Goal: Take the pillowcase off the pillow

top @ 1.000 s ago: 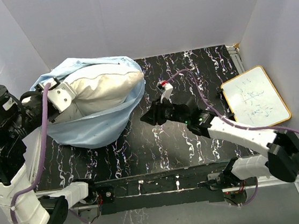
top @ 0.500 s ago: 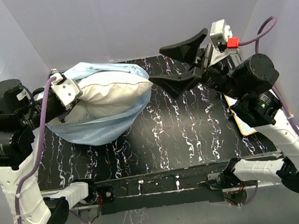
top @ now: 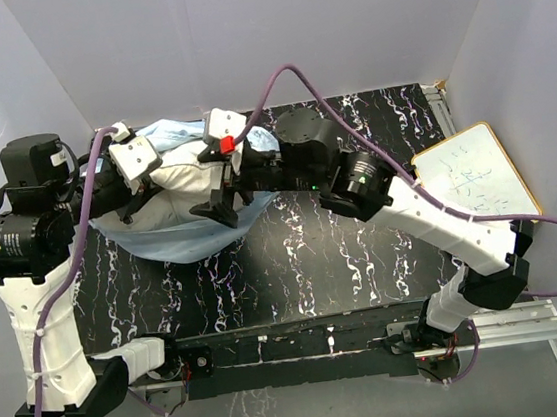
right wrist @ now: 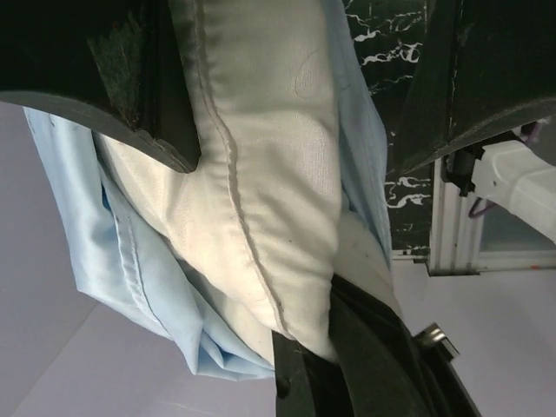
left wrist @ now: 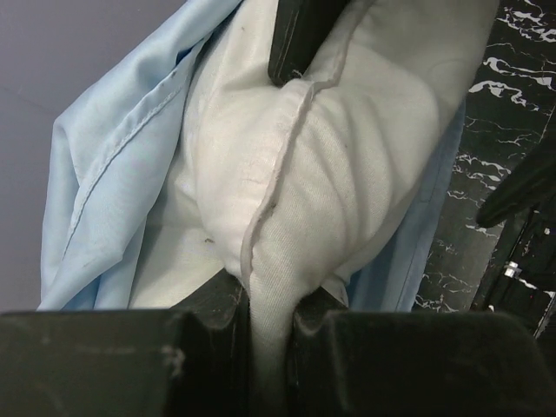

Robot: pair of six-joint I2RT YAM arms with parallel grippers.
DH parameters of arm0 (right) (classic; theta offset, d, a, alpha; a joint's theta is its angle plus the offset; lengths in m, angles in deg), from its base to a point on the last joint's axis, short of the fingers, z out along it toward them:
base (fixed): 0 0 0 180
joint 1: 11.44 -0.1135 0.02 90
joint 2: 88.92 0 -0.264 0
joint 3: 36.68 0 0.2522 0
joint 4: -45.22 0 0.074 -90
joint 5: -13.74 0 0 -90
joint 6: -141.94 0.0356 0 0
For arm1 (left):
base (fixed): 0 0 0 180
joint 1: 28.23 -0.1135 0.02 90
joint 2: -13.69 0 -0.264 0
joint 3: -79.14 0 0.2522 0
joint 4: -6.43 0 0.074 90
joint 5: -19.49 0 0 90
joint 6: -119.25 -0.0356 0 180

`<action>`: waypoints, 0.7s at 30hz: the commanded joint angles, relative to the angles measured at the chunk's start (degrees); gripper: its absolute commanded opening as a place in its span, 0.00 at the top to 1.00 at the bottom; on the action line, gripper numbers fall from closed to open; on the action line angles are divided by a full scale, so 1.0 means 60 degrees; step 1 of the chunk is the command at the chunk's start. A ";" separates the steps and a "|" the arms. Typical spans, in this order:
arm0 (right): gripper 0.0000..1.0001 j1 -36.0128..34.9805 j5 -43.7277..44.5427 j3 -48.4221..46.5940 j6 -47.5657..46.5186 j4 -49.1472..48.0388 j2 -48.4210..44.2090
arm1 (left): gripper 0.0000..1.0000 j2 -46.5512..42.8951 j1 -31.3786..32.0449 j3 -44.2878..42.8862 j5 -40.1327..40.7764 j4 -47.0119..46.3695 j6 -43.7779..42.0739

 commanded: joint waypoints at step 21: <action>0.29 -0.0881 0.3280 0.0232 -0.3034 0.0512 0.1426 | 1.00 0.0395 -0.0056 -0.2040 -0.1823 0.0563 0.0839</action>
